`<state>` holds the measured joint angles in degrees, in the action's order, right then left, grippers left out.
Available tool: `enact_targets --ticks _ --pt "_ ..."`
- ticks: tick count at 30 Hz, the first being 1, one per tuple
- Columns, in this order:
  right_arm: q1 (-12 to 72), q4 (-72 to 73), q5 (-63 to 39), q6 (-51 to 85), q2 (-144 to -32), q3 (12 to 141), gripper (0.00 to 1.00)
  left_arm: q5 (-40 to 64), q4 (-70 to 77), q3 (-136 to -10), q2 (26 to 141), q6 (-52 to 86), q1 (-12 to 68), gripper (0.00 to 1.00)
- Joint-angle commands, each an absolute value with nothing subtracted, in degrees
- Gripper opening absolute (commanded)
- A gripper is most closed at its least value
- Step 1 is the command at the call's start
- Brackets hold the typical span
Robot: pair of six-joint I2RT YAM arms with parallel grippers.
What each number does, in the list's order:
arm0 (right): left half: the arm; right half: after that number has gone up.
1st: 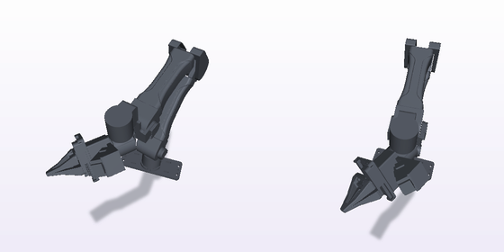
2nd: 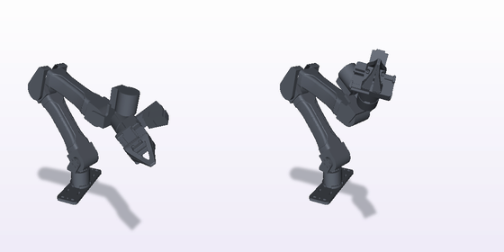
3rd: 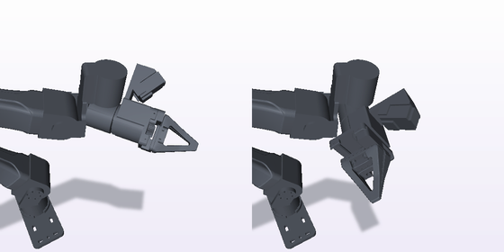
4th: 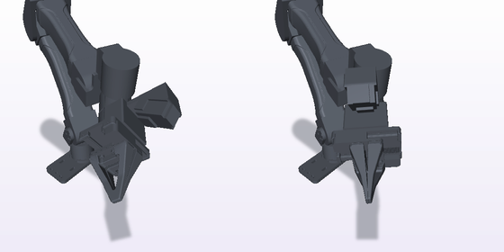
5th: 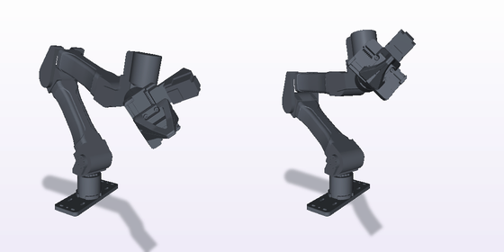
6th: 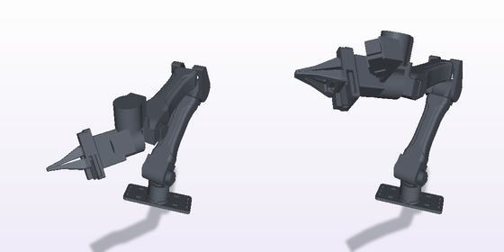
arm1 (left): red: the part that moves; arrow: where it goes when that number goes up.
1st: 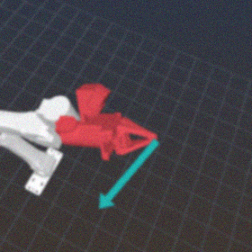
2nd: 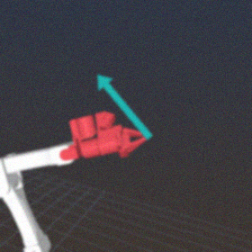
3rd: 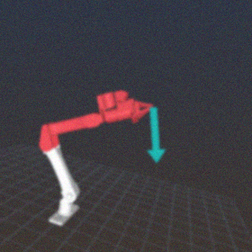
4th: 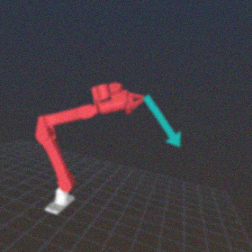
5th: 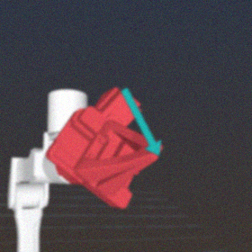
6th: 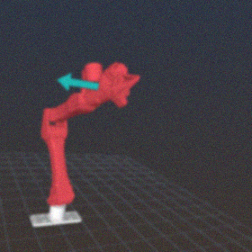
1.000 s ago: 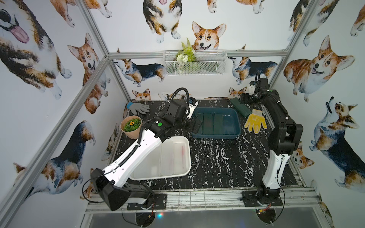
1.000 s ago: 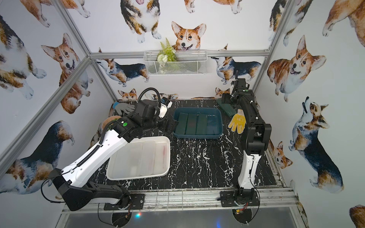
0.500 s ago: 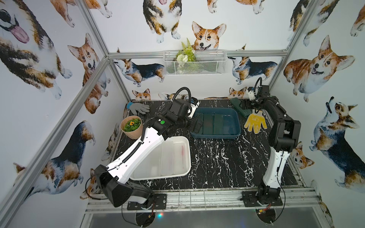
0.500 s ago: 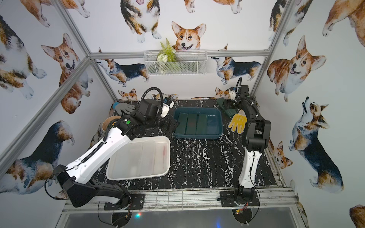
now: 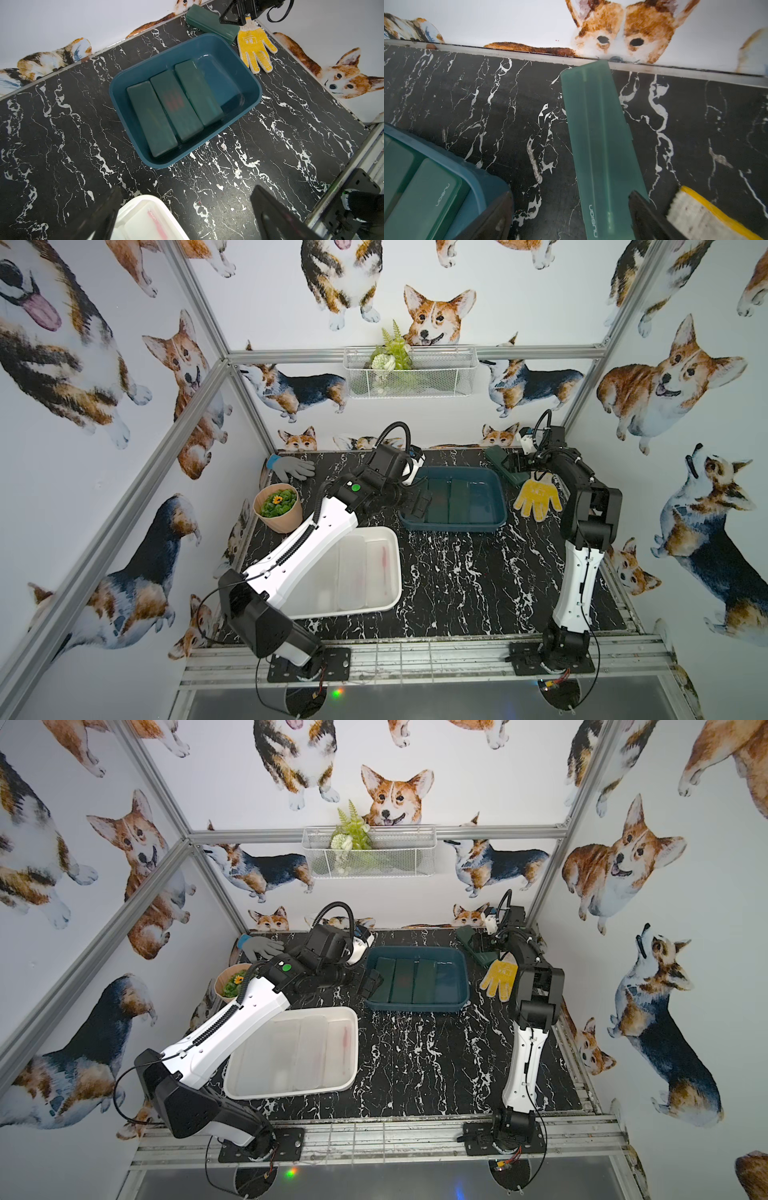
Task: Place the pencil cases by color into the storage box
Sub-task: Pick up the pencil case at the corner of the board.
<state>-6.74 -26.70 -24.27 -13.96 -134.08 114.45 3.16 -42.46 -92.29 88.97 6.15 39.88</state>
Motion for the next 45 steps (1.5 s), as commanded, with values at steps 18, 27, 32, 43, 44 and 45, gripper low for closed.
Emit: enact_targets --ticks 18,27,32,43,44,45 --pt "-6.3 -31.6 -16.8 -25.8 -147.0 127.0 0.86 6.2 -51.0 -105.2 100.2 3.3 39.7 1.00" --pt "-5.0 -32.4 -12.8 -28.5 -147.2 125.6 0.70 6.3 -50.6 -105.5 100.7 3.8 39.7 1.00" --pt "-4.9 -32.1 -15.1 -24.8 -145.8 126.6 0.54 5.6 -50.6 -106.1 100.6 3.9 39.8 1.00" --pt "-5.0 -32.2 -15.8 -11.9 -135.6 127.7 0.50 1.8 -45.3 -101.1 95.5 5.8 39.7 1.00" --pt "-4.9 -32.4 -16.1 -11.2 -135.2 127.7 0.50 1.5 -44.9 -100.5 95.4 6.0 39.7 1.00" --pt "-4.8 -32.6 -16.2 -10.4 -134.7 127.8 0.50 0.9 -44.5 -99.8 93.7 6.0 39.7 1.00"
